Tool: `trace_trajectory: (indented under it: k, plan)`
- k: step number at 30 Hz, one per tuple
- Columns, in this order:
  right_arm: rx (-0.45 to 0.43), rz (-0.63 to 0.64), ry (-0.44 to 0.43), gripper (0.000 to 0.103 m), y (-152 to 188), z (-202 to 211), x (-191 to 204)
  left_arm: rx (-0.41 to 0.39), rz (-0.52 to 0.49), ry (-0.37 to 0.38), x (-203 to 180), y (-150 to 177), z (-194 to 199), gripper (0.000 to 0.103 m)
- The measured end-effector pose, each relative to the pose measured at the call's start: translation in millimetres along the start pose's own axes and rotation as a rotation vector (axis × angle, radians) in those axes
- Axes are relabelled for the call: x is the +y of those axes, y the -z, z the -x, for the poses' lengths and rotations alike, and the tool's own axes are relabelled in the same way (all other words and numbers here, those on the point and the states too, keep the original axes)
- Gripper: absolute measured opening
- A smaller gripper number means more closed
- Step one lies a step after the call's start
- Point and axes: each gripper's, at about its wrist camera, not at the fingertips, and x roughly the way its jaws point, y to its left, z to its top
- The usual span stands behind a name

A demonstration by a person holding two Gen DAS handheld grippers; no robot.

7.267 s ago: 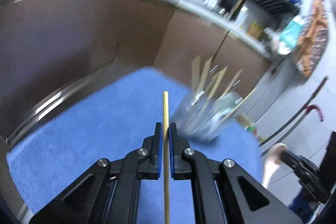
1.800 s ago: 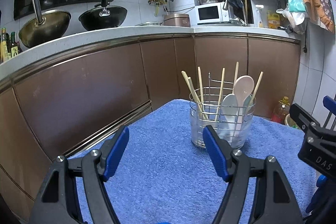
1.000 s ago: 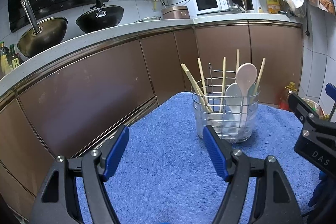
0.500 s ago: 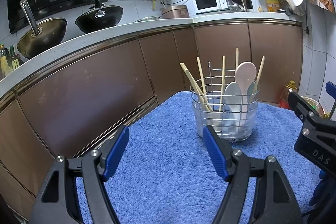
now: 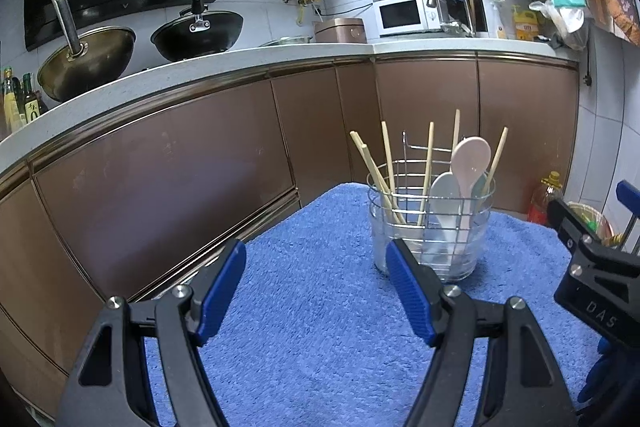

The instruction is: Organize utensils

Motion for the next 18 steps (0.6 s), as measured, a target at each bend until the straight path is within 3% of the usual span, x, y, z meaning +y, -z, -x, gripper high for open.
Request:
trace_trajectory:
  k: [18]
  plan:
    - [0.034,-0.007,0.016,0.103,6,14,-4,-0.027,0.012,0.016,11,-7,21,0.071]
